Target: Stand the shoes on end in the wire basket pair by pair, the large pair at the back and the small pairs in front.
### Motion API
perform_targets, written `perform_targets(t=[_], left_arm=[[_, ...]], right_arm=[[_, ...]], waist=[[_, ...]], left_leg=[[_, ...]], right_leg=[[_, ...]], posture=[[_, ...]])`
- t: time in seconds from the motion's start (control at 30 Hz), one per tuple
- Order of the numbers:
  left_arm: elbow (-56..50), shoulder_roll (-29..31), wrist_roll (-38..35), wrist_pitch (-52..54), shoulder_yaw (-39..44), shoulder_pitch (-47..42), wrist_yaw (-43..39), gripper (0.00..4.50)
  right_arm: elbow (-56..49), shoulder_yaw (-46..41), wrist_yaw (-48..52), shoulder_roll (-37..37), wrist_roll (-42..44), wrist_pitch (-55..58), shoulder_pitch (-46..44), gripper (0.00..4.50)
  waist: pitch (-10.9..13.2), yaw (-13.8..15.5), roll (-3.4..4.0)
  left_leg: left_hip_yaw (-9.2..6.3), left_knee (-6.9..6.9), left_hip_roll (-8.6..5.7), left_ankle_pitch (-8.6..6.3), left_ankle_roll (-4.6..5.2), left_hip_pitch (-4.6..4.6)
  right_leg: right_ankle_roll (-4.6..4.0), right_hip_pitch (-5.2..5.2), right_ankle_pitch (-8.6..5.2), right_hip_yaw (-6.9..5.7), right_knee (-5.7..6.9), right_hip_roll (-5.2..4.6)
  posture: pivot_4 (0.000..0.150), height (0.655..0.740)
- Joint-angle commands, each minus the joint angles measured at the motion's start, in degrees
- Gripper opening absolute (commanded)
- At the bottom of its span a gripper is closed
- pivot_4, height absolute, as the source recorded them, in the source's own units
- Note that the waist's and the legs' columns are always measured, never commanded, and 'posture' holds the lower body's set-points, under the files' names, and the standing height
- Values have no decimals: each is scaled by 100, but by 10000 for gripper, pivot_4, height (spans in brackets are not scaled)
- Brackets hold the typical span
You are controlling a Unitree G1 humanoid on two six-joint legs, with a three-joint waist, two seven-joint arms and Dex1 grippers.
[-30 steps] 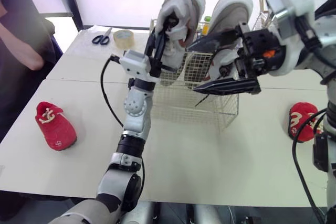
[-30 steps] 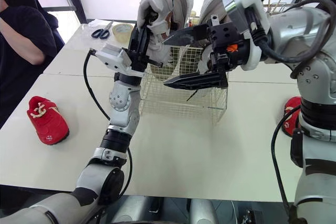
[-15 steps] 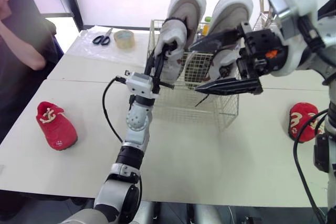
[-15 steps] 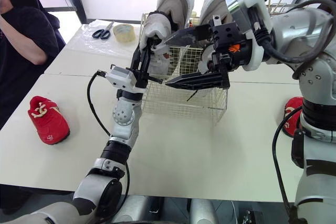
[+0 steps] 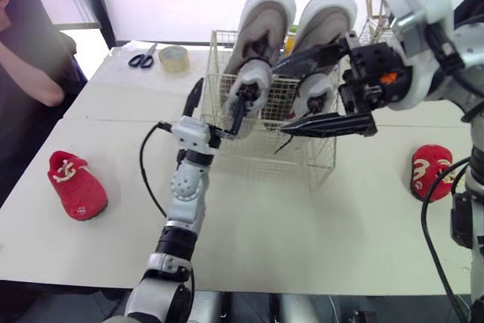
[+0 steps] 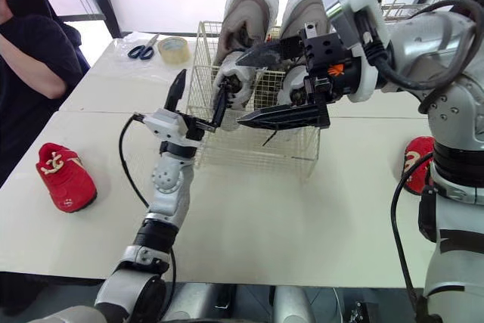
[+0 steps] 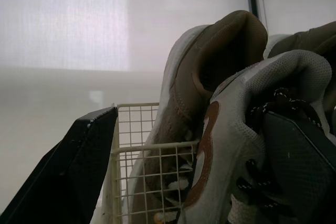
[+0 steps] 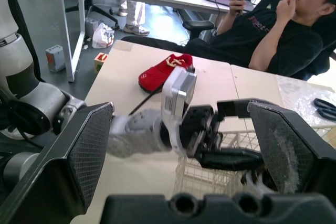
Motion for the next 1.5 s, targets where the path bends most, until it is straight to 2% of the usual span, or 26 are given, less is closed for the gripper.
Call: perform_targets(t=[0.03,0.27,0.43,0.7,0.8,0.87,0.97,1.07,1.23,1.37,1.5], left_arm=[[-922,309,-460,825,169,398,-154,44341],[-2454,1139,-1469,2951,353,1298,-510,44341],[-3124,1473,-2186,3814,733,1741,-618,44341],[-4317,2920,-4757,5872,2089,2055,-900,44341],[-4436,3624,-5740,6519,2514,1995,-1110,44341],[-4397,4195,-6556,7009,2749,1819,-1353,44341],[-4362,4662,-7180,7399,2741,1500,-1541,44341],[-4240,4886,-7324,7629,2516,1137,-1840,44341],[-4117,4737,-7185,7817,1878,449,-2125,44341],[-3733,4604,-6905,7820,1645,177,-2511,44341],[-3736,4407,-6663,7805,1469,102,-2545,44341]], right_arm=[[-1,-84,38,34,-18,-149,-140,45000],[107,-26,131,137,-116,-338,-122,45000],[179,16,197,189,-181,-461,-125,45000],[306,-270,114,-67,-197,-362,8,45000],[518,-661,-249,-323,-242,-204,104,45000],[732,-1001,-842,-556,-418,60,204,45000],[829,-1203,-1598,-955,-895,287,509,45000],[837,-1231,-2464,-1119,-1326,742,780,45000],[564,-1651,-3415,-1397,-1964,1341,2094,45000],[-82,-2347,-4641,-742,-2418,2145,2971,45000],[-787,-2951,-5152,-250,-2667,2610,3664,45000]], waist=[[0,-46,1],[2,-39,2],[3,-45,2],[4,-44,5],[7,-32,4],[8,-30,1],[8,-37,4],[9,-69,10],[9,-34,11],[11,-51,15],[10,-49,18]], left_leg=[[-1,-2,-1,2,3,0],[-2,0,-2,-3,-3,-1],[-3,2,-5,-6,0,0],[-3,-2,-2,-7,0,2],[-5,0,-5,-7,0,2],[-5,0,-8,-8,2,2],[-5,-1,-9,-9,3,1],[1,-8,-8,-9,2,5],[5,-37,-6,3,-9,3],[12,-50,-7,14,-2,2],[12,-66,-6,22,-10,8]], right_leg=[[0,0,0,-1,-1,0],[-1,-1,0,-2,-7,-4],[-2,-6,0,-3,-19,-6],[-8,-10,-4,-4,-19,-5],[-20,-7,-11,-6,-25,-8],[-21,-5,-11,-6,-31,-10],[-24,-7,-12,-5,-32,-11],[-25,-9,-13,0,-31,-12],[-29,-3,-14,4,-28,-11],[-21,-11,-10,11,-28,-12],[-17,-13,-8,13,-26,-10]], posture=[[1500,7400],[1500,7400],[1500,7400],[1500,7400],[1500,7400],[1500,7400],[1500,7400],[1500,7400],[1500,7400],[1500,7400],[1500,7400]])
